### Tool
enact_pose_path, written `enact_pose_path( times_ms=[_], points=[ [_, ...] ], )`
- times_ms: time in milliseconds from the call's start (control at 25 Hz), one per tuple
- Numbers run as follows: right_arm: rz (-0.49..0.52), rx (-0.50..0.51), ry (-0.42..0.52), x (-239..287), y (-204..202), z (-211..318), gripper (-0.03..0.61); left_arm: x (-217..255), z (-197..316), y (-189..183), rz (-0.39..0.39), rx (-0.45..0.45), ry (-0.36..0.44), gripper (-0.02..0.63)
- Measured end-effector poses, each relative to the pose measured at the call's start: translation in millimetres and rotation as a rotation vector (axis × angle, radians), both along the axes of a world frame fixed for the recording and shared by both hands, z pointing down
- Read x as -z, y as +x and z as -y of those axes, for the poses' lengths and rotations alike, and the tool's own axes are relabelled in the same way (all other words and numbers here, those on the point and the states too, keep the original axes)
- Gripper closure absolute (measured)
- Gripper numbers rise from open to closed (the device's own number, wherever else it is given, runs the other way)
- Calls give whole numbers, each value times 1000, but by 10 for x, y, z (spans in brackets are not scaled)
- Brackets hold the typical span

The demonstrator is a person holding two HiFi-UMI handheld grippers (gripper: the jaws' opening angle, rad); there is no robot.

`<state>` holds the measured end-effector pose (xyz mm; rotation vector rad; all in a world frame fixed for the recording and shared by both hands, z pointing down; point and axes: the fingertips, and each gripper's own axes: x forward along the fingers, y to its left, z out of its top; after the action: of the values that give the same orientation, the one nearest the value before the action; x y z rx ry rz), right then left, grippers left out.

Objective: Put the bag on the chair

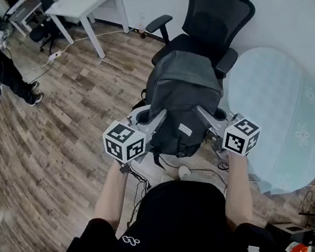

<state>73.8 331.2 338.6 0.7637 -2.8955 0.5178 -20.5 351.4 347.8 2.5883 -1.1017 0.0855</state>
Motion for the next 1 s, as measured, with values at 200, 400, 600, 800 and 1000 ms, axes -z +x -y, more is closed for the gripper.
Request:
enact_pose_path(
  times_ms=[200, 400, 600, 800, 1000],
  points=[
    [0, -9, -23, -65, -101, -17, 545, -37, -13, -92, 10, 4, -19, 574],
    [-27, -18, -39, -126, -186, -18, 545, -94, -5, -176, -6, -7, -28, 574],
    [-56, -30, -32, -158, -241, 71, 545, -141, 71, -233, -25, -10, -28, 574],
    [-59, -41, -6, -148, -271, 351, 543, -135, 343, -262, -23, -6, -14, 574],
    [-48, -27, 14, -202, -383, 682, 542, -166, 656, -377, 3, 9, -6, 572]
  ],
)
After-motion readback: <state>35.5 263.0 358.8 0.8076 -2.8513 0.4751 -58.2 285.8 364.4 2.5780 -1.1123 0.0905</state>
